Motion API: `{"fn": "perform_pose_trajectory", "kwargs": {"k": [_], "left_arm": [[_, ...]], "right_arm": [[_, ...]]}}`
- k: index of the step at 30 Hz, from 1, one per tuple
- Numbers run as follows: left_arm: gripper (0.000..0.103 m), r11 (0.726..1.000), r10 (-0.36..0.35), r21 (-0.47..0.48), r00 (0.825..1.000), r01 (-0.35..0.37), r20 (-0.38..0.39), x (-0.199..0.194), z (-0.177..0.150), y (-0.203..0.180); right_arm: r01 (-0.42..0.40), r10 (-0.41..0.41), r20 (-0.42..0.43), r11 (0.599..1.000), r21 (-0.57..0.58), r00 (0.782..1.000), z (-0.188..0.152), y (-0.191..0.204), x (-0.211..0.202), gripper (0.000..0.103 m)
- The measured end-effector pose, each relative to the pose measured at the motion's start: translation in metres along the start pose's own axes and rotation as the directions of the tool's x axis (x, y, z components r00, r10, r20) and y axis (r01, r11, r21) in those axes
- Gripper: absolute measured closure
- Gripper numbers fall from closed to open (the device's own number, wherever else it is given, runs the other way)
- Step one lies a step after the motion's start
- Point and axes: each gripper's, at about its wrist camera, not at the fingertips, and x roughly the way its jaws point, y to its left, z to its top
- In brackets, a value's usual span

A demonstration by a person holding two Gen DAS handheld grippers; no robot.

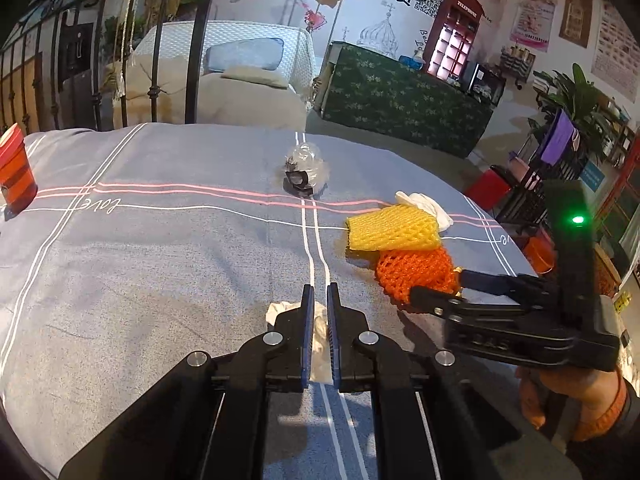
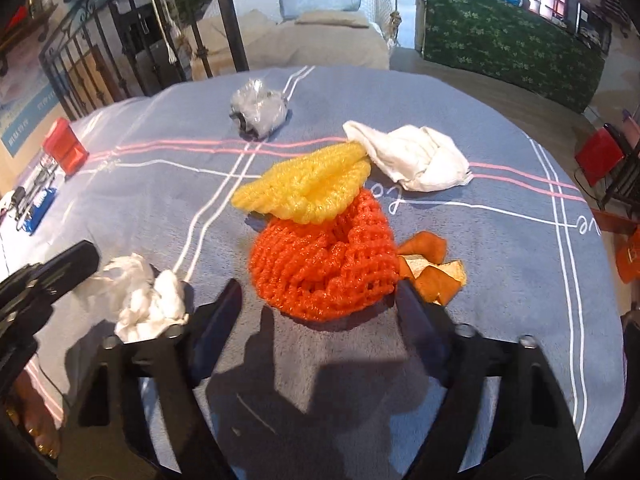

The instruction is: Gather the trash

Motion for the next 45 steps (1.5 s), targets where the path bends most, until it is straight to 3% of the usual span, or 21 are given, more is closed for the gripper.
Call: {"fn": "perform_pose_trajectory", "kwargs": {"k": [4,9,23,29,40,45], "left_arm": [[0.096,1.0,-0.006,0.006,1.0,0.006,0.006,-0.002,-0.002,-0.001],[0.096,1.0,-0.018,0.008,1.0,0.018,0.014,-0.005,-0.002,-0.002],[0.096,0.996,-0.066,0.055,0.997,0.064,0.047,-0.022,-0.001,-0.028],[0.096,0.991,-0.111,0.084,0.993,0.107,0.042,-0.026,-0.005,-0.053],[0.096,0.964,-0.209,0.171,0.978,0.204,0.013,-0.023,-0.013,-0.123],[0.097,0.93,-0.28,0.246,0.96,0.274,-0.011,-0.02,-0.022,-0.174]], "right_arm": [[-0.023,0.023,-0.014,0.999,0.035,1.0,-0.004,-0.005,0.003,0.074],[-0.041,0.039,0.042,0.999,0.03,0.998,-0.013,-0.004,-0.019,0.083],[-0.05,0.036,0.13,0.994,0.101,0.991,-0.06,-0.029,-0.088,0.084],[-0.016,-0.009,0.177,0.99,0.137,0.984,-0.084,-0.046,-0.117,0.084],[0.03,-0.093,0.224,0.963,0.269,0.97,-0.13,-0.108,-0.159,0.084],[0.064,-0.148,0.225,0.937,0.343,0.963,-0.152,-0.143,-0.172,0.084]]}}
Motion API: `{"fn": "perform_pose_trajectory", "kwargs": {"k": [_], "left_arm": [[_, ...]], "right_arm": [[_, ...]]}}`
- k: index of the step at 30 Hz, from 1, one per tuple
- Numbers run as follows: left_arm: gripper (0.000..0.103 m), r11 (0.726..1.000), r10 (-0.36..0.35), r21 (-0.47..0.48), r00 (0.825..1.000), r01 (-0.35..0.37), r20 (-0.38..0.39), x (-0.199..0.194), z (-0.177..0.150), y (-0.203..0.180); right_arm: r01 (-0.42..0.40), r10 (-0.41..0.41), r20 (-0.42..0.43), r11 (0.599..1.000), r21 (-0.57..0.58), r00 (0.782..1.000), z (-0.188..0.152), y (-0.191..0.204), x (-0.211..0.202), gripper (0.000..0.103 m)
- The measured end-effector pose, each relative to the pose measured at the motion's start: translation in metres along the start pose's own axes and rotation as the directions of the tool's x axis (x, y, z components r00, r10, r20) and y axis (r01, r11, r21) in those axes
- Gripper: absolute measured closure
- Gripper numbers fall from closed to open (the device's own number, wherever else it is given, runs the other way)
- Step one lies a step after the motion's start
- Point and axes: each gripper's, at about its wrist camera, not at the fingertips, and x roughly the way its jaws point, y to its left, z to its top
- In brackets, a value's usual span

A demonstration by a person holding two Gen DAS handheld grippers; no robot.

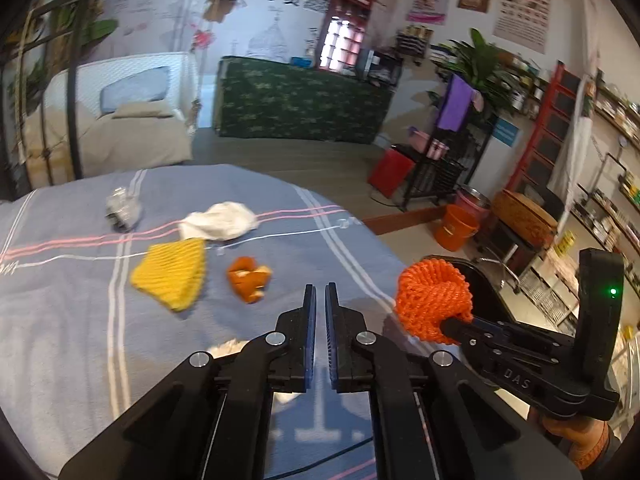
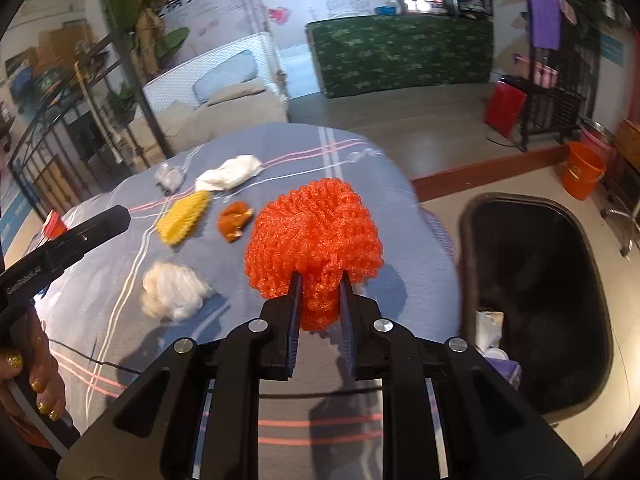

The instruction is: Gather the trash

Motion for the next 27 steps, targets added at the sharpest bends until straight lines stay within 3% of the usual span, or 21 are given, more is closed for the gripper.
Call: {"fn": "perform_pose_trajectory", "kwargs": {"k": [13,19,22,23,25,26,27], "left_arm": [[0.098,0.97,-0.163,0.175,0.986,0.166,-0.03,0.045,0.013,-0.1],[0.098,0.962,-0.18,0.203,0.983,0.184,-0.04,0.054,0.014,-0.12],[0.098,0.972,-0.125,0.187,0.988,0.14,-0.086,0.059,0.007,-0.113],[0.096,0.977,-0.107,0.176,0.989,0.124,-0.102,0.058,0.004,-0.106],[0.074,0.987,-0.048,0.148,0.991,0.067,-0.124,0.057,-0.005,-0.087],[0.051,0.992,-0.005,0.128,0.992,0.021,-0.129,0.055,-0.01,-0.073],[0.043,0.994,0.026,0.107,0.991,-0.012,-0.129,0.052,-0.014,-0.063]], "right_arm": [[0.191,-0.2,0.029,0.965,0.181,0.979,-0.019,-0.111,-0.032,0.084],[0.248,-0.258,0.008,0.938,0.241,0.966,-0.03,-0.147,-0.032,0.084],[0.254,-0.262,-0.003,0.933,0.253,0.965,-0.035,-0.157,-0.03,0.084],[0.253,-0.261,-0.002,0.933,0.254,0.965,-0.037,-0.158,-0.03,0.084],[0.246,-0.255,0.001,0.934,0.259,0.967,-0.039,-0.159,-0.031,0.084],[0.244,-0.253,0.002,0.935,0.258,0.967,-0.038,-0.158,-0.03,0.084],[0.241,-0.25,0.003,0.936,0.258,0.968,-0.038,-0.158,-0.03,0.084]]}}
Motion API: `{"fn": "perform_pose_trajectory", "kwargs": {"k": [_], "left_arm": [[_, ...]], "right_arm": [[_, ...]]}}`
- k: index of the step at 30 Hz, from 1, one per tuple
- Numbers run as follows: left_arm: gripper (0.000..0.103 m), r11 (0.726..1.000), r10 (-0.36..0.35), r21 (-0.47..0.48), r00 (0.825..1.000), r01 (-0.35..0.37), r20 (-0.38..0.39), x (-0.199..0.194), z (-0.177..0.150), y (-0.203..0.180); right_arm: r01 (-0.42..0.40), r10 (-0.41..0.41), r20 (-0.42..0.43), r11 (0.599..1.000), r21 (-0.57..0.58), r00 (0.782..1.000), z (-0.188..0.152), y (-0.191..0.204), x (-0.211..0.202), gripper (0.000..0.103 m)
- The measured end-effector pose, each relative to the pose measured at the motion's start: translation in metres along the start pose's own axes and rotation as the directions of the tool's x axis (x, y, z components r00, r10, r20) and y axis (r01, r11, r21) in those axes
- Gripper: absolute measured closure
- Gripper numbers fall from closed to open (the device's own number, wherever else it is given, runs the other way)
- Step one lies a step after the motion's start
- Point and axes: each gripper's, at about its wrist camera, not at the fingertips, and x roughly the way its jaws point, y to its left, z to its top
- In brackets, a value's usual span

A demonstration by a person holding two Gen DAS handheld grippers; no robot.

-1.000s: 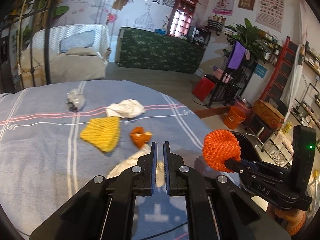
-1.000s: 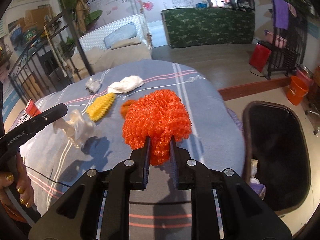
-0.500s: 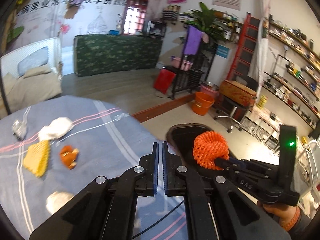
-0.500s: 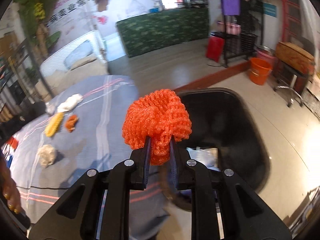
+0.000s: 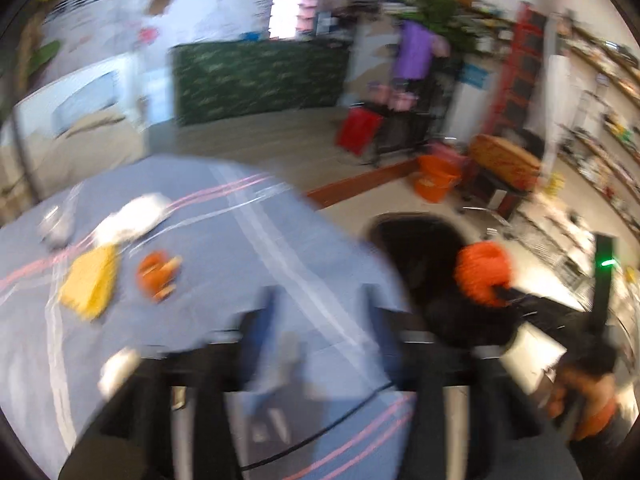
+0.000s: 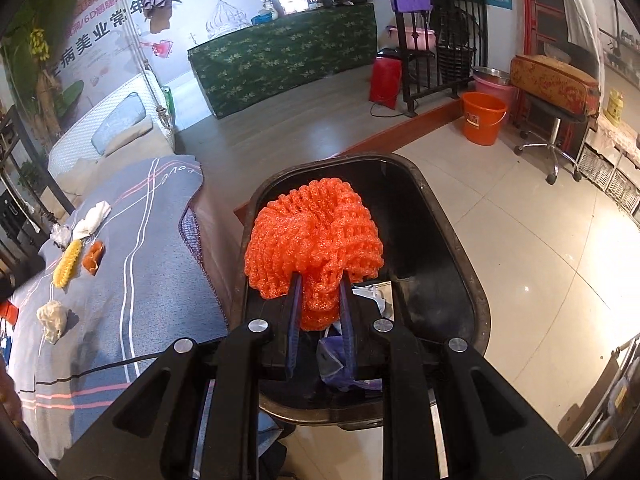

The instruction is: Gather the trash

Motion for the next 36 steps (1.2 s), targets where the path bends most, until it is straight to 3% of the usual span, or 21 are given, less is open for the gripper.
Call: {"fn": "perform_pose_trajectory", "kwargs": {"k": [4,6,14,18,21,22,24,29,36], "left_arm": [[0.042,0.987,0.136,-0.076,0.989,-0.14,-0.049,-0.002,-0.027,0.049],[0.042,0.982,0.151,-0.1,0.985,-0.159,-0.081,0.001,-0.035,0.064],[0.041,0.964,0.264,-0.01,0.962,-0.265,-0.069,0.008,-0.035,0.058],[0.041,0.947,0.317,-0.027,0.946,-0.319,-0.071,0.009,-0.032,0.08],[0.042,0.93,0.36,-0.024,0.923,-0.366,-0.135,0.017,-0.034,0.097],[0.044,0.931,0.35,-0.054,0.923,-0.362,-0.162,0.02,-0.036,0.105],[0.062,0.931,0.305,-0.142,0.929,-0.337,-0.208,0.022,-0.045,0.123],[0.085,0.924,0.278,-0.224,0.947,-0.31,-0.164,0.006,-0.047,0.132],[0.093,0.95,0.232,-0.194,0.968,-0.246,-0.094,-0.003,-0.036,0.107]], "right_arm": [[-0.015,0.015,-0.01,1.0,-0.002,1.0,-0.002,0.002,0.005,0.084],[-0.023,0.023,-0.015,1.0,-0.009,1.0,-0.002,0.004,0.006,0.084],[-0.034,0.034,-0.007,0.999,-0.015,0.999,0.0,0.007,-0.001,0.084],[-0.033,0.033,-0.017,0.999,-0.015,0.999,-0.004,0.006,-0.001,0.084],[-0.037,0.037,-0.026,0.999,-0.012,0.999,-0.005,0.006,0.0,0.084],[-0.04,0.04,-0.027,0.999,-0.009,0.999,-0.004,0.007,0.0,0.084],[-0.043,0.042,-0.024,0.999,-0.005,0.999,-0.002,0.008,0.0,0.084],[-0.043,0.043,-0.02,0.999,-0.013,0.999,0.001,0.009,-0.001,0.084],[-0.051,0.051,-0.019,0.998,-0.022,0.999,0.0,0.013,-0.002,0.084]]}}
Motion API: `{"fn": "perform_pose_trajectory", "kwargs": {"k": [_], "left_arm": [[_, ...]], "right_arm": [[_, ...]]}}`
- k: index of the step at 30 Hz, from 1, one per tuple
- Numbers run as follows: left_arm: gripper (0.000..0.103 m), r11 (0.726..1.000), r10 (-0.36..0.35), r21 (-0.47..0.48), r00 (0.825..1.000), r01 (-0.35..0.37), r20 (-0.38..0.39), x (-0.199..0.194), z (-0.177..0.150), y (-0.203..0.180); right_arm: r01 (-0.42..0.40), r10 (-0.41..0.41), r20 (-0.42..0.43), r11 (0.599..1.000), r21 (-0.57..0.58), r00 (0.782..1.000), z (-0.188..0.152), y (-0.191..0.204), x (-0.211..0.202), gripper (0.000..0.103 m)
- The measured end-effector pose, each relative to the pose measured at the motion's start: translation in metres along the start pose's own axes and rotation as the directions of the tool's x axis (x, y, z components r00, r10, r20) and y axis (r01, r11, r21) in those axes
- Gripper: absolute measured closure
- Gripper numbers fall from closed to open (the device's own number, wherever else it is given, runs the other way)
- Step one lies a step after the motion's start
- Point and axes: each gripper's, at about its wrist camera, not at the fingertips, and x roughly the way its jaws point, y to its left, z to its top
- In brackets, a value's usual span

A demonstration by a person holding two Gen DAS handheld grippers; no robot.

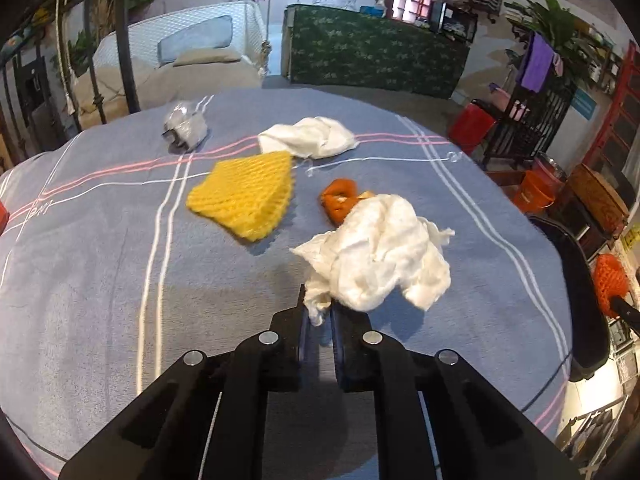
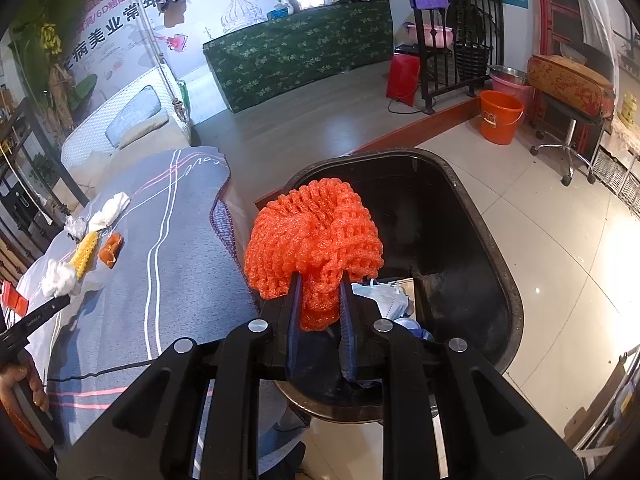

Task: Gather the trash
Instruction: 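Lift the white tissues with the left tool and drop them into the bin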

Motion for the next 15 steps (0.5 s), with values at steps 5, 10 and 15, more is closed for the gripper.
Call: {"fn": "perform_pose_trajectory", "kwargs": {"k": [5,10,15], "left_arm": [[0.094,0.998,-0.054,0.047,0.998,0.053,0.041,-0.01,0.007,-0.028],[0.094,0.988,-0.123,0.1,0.991,0.117,0.056,-0.014,0.014,-0.061],[0.094,0.972,-0.183,0.16,0.981,0.173,0.055,-0.012,0.019,-0.095]], "right_arm": [[-0.001,0.001,0.002,1.0,-0.004,1.0,-0.001,-0.002,-0.002,0.084],[0.005,-0.005,0.005,1.0,0.002,1.0,0.001,-0.006,-0.004,0.084],[0.014,-0.014,-0.012,1.0,0.014,1.0,0.0,-0.01,0.0,0.07]]}}
